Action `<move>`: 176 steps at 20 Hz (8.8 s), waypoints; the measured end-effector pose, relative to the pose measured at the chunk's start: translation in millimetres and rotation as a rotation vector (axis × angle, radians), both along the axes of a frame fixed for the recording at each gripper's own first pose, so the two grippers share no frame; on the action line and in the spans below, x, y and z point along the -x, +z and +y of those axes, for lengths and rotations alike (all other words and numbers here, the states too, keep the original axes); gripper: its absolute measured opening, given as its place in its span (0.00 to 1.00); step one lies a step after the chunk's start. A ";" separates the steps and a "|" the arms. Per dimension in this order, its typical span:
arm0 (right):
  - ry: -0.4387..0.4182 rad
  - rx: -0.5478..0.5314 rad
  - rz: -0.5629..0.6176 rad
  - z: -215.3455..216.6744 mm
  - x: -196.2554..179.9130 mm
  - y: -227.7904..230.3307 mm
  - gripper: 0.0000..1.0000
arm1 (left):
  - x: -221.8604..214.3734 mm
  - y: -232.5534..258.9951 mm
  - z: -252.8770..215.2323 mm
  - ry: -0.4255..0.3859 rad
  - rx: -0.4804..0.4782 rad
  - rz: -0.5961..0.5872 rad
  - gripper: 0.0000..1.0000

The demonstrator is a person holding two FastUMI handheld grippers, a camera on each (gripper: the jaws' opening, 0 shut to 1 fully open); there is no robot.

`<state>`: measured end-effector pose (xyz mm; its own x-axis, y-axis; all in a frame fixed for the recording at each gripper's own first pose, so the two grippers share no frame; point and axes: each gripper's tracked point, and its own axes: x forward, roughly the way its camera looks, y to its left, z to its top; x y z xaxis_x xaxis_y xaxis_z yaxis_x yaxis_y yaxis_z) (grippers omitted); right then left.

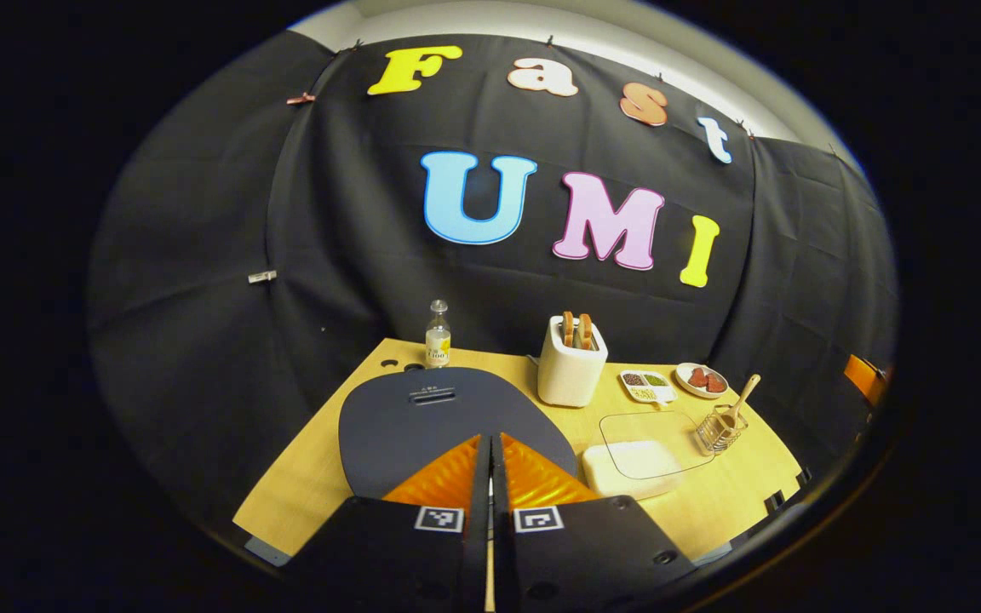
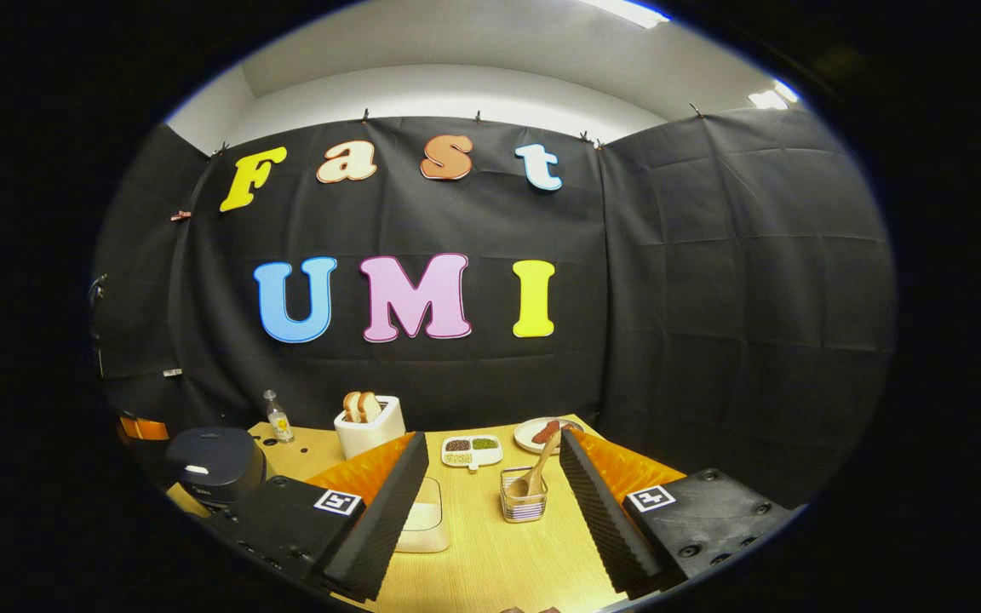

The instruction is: Close the left gripper, press the button to open the rice cooker; take a wooden spoon from the chopstick holder with the right hand, scoop a spoonful of rice and pour it into the rice cooker, then put the wooden spoon back into the chopstick holder.

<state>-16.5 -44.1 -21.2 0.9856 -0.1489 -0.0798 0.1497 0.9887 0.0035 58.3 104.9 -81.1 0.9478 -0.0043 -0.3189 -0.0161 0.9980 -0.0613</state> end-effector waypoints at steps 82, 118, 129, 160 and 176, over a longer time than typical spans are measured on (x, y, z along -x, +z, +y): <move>0.277 -0.294 0.288 -34.9 -251.7 -114.0 0.15 | 43.8 -39.3 -122.3 0.359 0.022 0.042 0.95; 0.388 -0.369 0.775 223.0 -183.4 -263.6 0.16 | 60.3 -91.6 -9.8 0.264 0.168 0.099 0.95; 0.249 -0.608 0.771 197.3 -176.5 -253.1 0.16 | 70.6 -86.9 2.8 0.284 0.176 0.088 0.95; 0.524 -0.916 0.534 349.8 -187.2 -63.6 0.15 | 83.8 -62.5 30.3 0.295 0.165 -0.004 0.92; 1.027 -0.040 0.316 512.8 -126.7 -78.2 0.15 | 115.0 -73.5 68.8 0.385 0.177 0.009 0.95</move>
